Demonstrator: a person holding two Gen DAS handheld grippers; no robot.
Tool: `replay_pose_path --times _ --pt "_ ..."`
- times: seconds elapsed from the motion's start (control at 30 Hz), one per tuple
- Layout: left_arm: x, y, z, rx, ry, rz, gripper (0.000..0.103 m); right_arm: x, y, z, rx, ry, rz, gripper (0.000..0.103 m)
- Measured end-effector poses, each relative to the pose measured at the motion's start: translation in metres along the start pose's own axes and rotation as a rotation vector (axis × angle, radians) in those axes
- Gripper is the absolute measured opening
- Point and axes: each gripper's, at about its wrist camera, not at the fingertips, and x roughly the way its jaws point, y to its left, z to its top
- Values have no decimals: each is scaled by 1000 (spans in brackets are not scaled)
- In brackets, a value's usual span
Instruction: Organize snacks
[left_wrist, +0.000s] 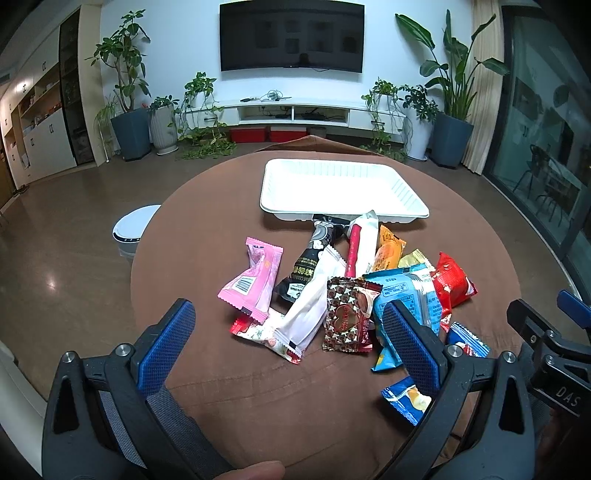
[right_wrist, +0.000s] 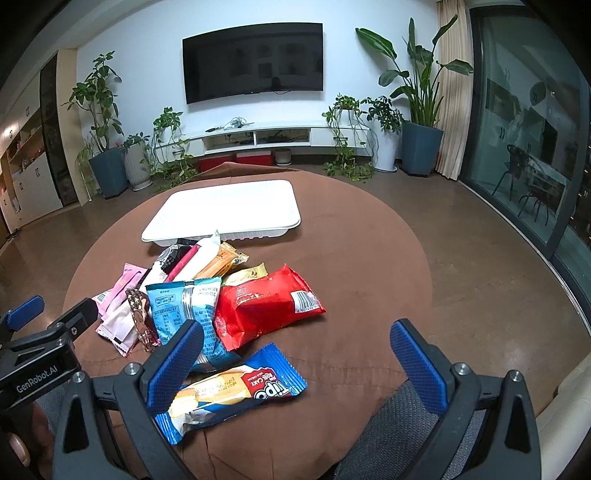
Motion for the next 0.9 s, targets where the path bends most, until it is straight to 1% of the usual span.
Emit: replay_pose_path --times 0.9 --pt "1 -4 -2 2 3 -2 103 3 2 -2 -4 15 -3 103"
